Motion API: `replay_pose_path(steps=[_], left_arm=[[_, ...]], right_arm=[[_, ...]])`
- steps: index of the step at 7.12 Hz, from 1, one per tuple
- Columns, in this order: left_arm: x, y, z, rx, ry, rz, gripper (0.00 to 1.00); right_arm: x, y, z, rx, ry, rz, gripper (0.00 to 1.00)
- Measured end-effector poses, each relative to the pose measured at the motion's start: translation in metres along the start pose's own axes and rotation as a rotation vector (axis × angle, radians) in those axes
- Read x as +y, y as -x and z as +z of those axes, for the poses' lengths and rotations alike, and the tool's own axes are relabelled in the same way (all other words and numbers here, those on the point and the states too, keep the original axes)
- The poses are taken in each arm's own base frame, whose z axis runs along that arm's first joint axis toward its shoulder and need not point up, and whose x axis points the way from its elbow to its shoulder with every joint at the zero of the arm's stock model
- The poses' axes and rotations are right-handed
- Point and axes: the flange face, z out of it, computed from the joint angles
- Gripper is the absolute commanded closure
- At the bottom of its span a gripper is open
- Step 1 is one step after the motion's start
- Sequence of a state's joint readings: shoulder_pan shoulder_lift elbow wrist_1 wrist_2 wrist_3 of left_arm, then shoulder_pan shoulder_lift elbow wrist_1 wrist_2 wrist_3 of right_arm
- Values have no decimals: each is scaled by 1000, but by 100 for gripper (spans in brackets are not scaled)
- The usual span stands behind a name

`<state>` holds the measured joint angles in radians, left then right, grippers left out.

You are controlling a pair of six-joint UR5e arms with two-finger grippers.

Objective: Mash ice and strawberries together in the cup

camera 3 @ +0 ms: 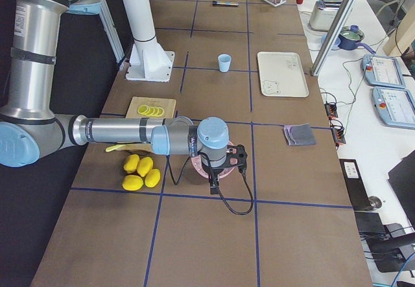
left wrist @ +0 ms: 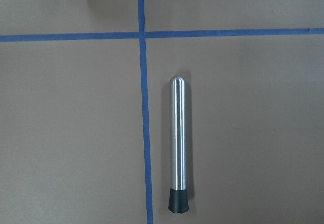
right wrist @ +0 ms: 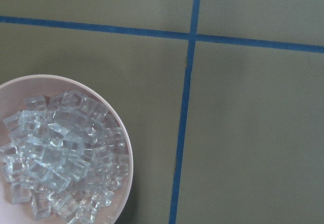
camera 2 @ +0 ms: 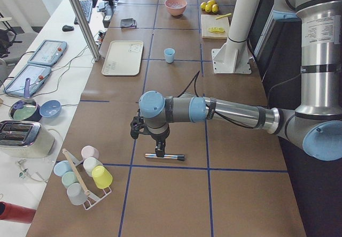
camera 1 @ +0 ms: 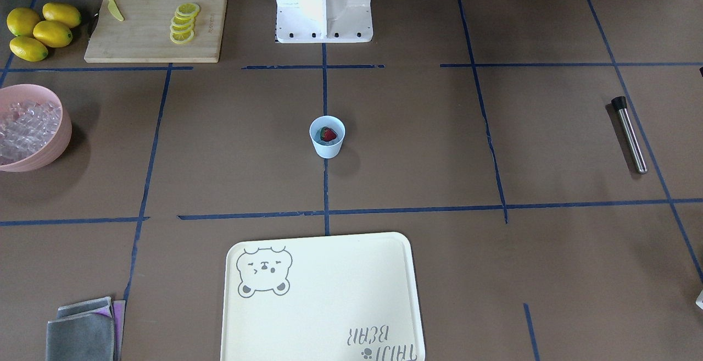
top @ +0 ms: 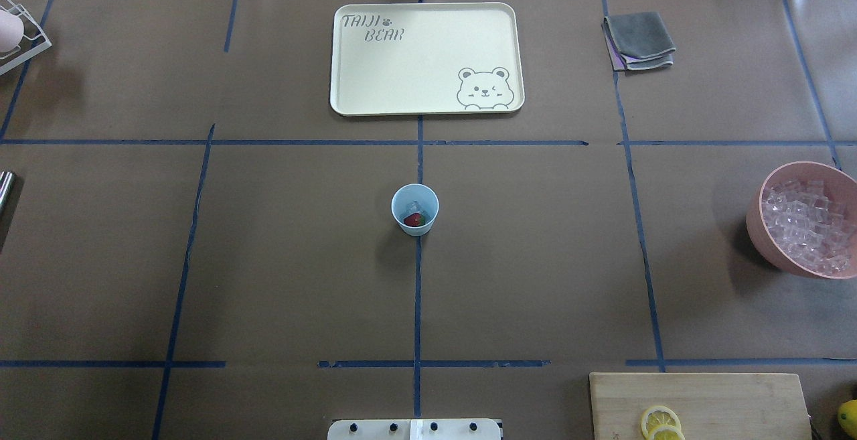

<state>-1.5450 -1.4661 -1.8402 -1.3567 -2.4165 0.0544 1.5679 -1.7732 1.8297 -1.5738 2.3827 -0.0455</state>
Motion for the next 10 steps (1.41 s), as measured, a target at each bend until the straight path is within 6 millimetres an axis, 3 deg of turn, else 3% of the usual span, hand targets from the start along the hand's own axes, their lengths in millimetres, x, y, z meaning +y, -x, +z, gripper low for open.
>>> replay_pose_path(steps=[3,5,10], left_arm=[[3,-6,-10,-5,-23,11,0],[10,7,-3,-43,-7,-7,0],[25,30,17,-43,42,-57,0]], right_arm=[[2,17,-20,-13,3,16,0],[2,21,-23,-9,8,16,0],[1,25,-10,28,43,-70,0]])
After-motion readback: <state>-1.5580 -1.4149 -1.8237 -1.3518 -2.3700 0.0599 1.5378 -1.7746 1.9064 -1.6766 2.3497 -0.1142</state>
